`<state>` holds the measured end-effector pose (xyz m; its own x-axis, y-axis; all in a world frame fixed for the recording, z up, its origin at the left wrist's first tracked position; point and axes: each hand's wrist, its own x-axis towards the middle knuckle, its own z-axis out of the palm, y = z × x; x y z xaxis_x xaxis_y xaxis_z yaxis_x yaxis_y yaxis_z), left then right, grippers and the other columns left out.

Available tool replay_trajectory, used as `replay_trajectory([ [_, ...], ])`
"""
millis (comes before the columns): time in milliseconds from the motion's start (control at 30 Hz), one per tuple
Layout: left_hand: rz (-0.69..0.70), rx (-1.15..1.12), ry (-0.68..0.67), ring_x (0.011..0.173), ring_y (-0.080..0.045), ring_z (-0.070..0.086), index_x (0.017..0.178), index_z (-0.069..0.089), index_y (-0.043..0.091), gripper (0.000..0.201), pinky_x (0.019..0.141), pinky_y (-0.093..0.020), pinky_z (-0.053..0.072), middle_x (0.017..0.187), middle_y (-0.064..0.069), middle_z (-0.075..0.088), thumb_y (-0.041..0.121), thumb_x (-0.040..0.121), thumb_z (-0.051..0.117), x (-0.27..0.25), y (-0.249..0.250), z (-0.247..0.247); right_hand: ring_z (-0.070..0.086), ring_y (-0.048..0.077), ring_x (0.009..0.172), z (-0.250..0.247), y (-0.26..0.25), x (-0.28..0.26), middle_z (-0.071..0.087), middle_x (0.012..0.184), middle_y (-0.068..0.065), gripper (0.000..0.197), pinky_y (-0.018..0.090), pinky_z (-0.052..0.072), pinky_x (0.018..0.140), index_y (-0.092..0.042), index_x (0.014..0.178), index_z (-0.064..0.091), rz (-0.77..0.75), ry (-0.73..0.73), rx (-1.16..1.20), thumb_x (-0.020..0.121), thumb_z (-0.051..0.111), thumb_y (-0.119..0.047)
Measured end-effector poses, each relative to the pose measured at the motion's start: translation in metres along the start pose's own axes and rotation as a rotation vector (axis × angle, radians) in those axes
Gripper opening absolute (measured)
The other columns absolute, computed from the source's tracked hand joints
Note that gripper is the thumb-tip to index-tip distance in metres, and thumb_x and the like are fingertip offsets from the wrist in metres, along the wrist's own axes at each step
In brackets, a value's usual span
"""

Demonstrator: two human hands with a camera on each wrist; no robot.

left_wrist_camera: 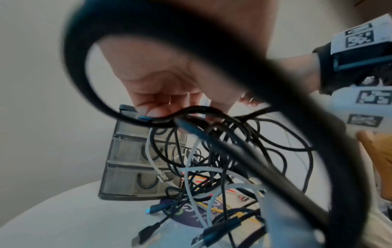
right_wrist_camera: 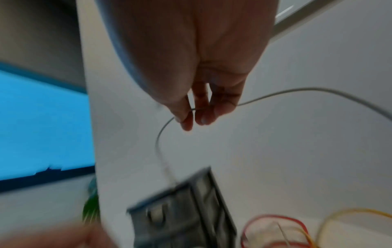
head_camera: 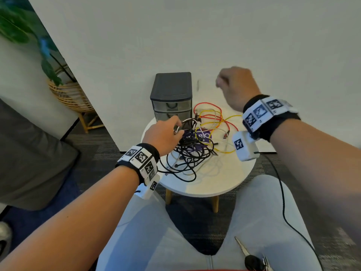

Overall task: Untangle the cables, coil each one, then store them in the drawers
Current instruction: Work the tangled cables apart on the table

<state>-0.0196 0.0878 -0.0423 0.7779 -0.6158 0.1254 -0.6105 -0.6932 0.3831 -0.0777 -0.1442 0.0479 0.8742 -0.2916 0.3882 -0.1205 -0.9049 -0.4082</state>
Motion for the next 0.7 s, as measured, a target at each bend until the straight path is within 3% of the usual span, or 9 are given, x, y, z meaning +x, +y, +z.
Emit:
replay_trajectory([
  [133, -0.064, -0.074, -0.084, 0.084, -0.017, 0.058, 0.115, 0.062, 0.026, 0.018, 0.077, -0.032, 0.049, 0.090, 0.004, 0.059, 0.035, 0.101, 0.056, 0.001, -0.010, 0.002, 0.057, 0.023, 0.083, -0.038, -0.004, 0.007, 0.068, 0.091, 0.006, 0.024, 0.029, 0.037, 0.070, -0.007, 0.089, 0.067, 0.030, 0.195, 0.094, 0.098, 0.048, -0.019],
  [233, -0.087, -0.102, -0.108, 0.088, -0.018, 0.057, 0.117, 0.063, 0.023, 0.020, 0.083, -0.033, 0.050, 0.096, 0.003, 0.059, 0.032, 0.099, 0.061, 0.003, -0.015, 0.003, 0.058, 0.028, 0.082, -0.054, -0.007, 0.005, 0.065, 0.087, 0.002, 0.026, 0.035, 0.043, 0.074, -0.011, 0.085, 0.065, 0.093, 0.185, 0.090, 0.096, 0.046, -0.025],
  [300, -0.095, -0.103, -0.113, 0.093, -0.019, 0.059, 0.120, 0.062, 0.024, 0.025, 0.088, -0.035, 0.052, 0.104, 0.002, 0.061, 0.032, 0.096, 0.066, 0.004, -0.017, 0.005, 0.059, 0.034, 0.085, -0.054, -0.008, 0.001, 0.067, 0.087, 0.005, 0.028, 0.047, 0.048, 0.085, -0.012, 0.084, 0.067, 0.119, 0.099, 0.009, 0.094, 0.045, -0.026],
  [367, -0.102, -0.089, -0.090, 0.100, -0.020, 0.058, 0.121, 0.058, 0.026, 0.033, 0.090, -0.033, 0.050, 0.115, 0.001, 0.055, 0.033, 0.092, 0.072, 0.005, -0.020, 0.007, 0.061, 0.036, 0.087, -0.046, -0.009, -0.008, 0.069, 0.089, 0.009, 0.027, 0.050, 0.050, 0.090, -0.011, 0.083, 0.070, 0.132, -0.038, -0.032, 0.093, 0.047, -0.022],
  [433, -0.133, -0.078, -0.072, 0.109, -0.023, 0.055, 0.124, 0.054, 0.029, 0.043, 0.094, -0.035, 0.049, 0.127, -0.003, 0.048, 0.036, 0.088, 0.075, 0.007, -0.022, 0.009, 0.063, 0.034, 0.085, -0.035, -0.008, -0.016, 0.070, 0.086, 0.010, 0.026, 0.042, 0.053, 0.081, -0.009, 0.085, 0.073, 0.146, -0.202, 0.001, 0.095, 0.051, -0.018],
  [533, -0.186, -0.010, -0.115, 0.128, -0.031, 0.045, 0.136, 0.048, 0.031, 0.054, 0.106, -0.045, 0.044, 0.141, -0.009, 0.044, 0.040, 0.088, 0.072, 0.010, -0.023, 0.013, 0.061, 0.022, 0.074, -0.011, -0.002, -0.027, 0.066, 0.079, 0.003, 0.024, 0.029, 0.044, 0.062, -0.005, 0.103, 0.075, 0.169, -0.394, -0.002, 0.100, 0.053, -0.017],
  [633, -0.242, -0.064, -0.227, 0.135, -0.035, 0.042, 0.147, 0.040, 0.028, 0.065, 0.111, -0.049, 0.041, 0.148, -0.013, 0.043, 0.041, 0.091, 0.070, 0.013, -0.025, 0.015, 0.069, 0.027, 0.075, 0.017, 0.003, -0.038, 0.066, 0.106, 0.015, 0.044, 0.030, 0.050, 0.060, -0.011, 0.140, 0.054, 0.247, -0.459, 0.072, 0.098, 0.045, -0.003],
  [700, -0.275, -0.138, -0.282, 0.134, -0.036, 0.044, 0.149, 0.038, 0.027, 0.068, 0.112, -0.049, 0.040, 0.148, -0.014, 0.044, 0.038, 0.090, 0.071, 0.014, -0.029, 0.016, 0.070, 0.031, 0.074, 0.032, 0.003, -0.046, 0.065, 0.111, 0.016, 0.057, 0.032, 0.053, 0.059, -0.021, 0.142, 0.048, 0.250, -0.481, 0.162, 0.093, 0.038, 0.007],
])
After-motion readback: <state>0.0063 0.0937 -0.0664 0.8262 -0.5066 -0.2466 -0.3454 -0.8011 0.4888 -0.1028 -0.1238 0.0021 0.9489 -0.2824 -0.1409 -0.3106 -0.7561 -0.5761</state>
